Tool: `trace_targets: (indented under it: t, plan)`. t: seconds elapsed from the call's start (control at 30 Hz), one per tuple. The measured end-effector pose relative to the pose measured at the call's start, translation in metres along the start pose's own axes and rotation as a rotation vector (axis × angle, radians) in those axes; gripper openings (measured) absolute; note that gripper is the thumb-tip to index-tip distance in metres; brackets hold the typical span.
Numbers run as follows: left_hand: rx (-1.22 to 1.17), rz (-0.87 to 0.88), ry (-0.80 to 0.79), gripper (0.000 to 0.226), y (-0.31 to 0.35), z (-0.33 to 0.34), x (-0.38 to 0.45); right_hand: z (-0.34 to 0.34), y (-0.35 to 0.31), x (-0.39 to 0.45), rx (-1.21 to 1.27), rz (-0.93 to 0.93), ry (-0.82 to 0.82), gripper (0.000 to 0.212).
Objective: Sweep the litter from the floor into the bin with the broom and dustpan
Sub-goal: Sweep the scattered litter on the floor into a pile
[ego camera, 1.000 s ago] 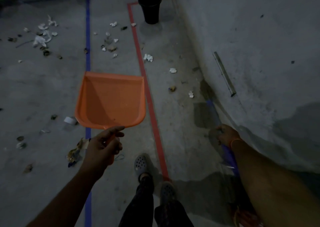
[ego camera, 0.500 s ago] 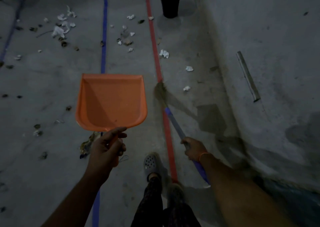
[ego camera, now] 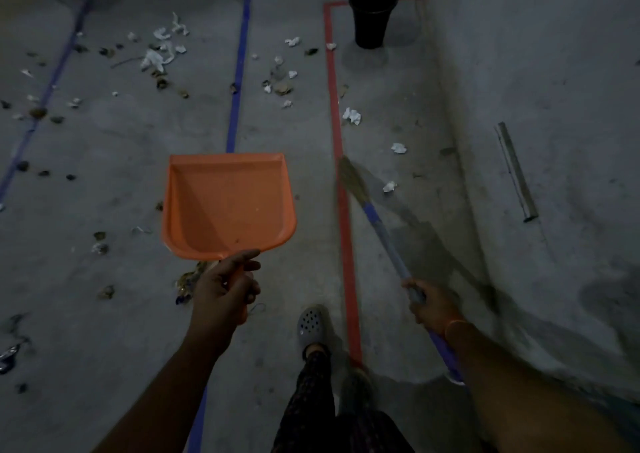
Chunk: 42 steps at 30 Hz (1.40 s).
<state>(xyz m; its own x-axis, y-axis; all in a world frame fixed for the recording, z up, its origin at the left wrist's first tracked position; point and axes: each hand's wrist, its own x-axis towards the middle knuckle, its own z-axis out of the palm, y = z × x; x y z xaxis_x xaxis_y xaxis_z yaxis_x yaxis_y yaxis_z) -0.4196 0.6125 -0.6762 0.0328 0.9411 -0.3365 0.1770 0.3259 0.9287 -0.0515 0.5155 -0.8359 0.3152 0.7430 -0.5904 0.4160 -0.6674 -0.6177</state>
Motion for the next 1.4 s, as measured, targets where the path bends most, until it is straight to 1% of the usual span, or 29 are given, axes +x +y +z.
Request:
trace_targets:
  t: [0.17,0.33,0.43,0.57,0.67,0.77,0.83,0.93,1.07,1.2,1.3,1.4]
  plan:
    - [-0.002,0.002,-0.025,0.034,0.001,0.007,0.001,-0.028,0.023,-0.015,0.019,0.081,0.124,0.043]
    - [0.005,-0.004,-0.048,0.033,0.003,0.007,0.004,-0.02,0.031,-0.016,0.064,0.143,0.165,0.04]
    - [0.0,-0.008,-0.045,0.034,0.001,0.003,0.007,0.002,0.02,-0.016,0.064,0.17,0.099,0.04]
    - [-0.023,-0.027,-0.048,0.034,0.0,-0.004,0.015,0.036,0.001,-0.014,-0.028,0.086,-0.066,0.044]
    - [-0.032,-0.032,-0.055,0.035,0.004,-0.007,0.028,0.048,-0.031,-0.006,-0.072,-0.033,-0.212,0.043]
    - [-0.024,-0.027,-0.058,0.036,0.015,-0.01,0.051,0.055,-0.064,0.008,-0.08,-0.084,-0.249,0.047]
    - [-0.018,-0.018,-0.068,0.036,0.027,-0.012,0.071,0.053,-0.083,0.021,-0.064,-0.086,-0.217,0.046]
    - [-0.011,0.018,-0.076,0.034,0.044,-0.014,0.105,0.035,-0.1,0.049,0.006,-0.047,-0.107,0.043]
    - [-0.016,0.031,-0.07,0.036,0.062,-0.009,0.145,-0.006,-0.116,0.079,0.075,0.024,0.066,0.042]
    - [-0.021,0.011,-0.071,0.035,0.073,-0.002,0.173,-0.05,-0.114,0.105,0.056,0.114,0.186,0.035]
    - [-0.028,-0.004,-0.06,0.034,0.082,0.004,0.19,-0.069,-0.113,0.129,0.085,0.184,0.199,0.035]
    - [-0.044,-0.017,-0.032,0.034,0.09,0.008,0.207,-0.072,-0.135,0.155,0.109,0.243,0.172,0.033]
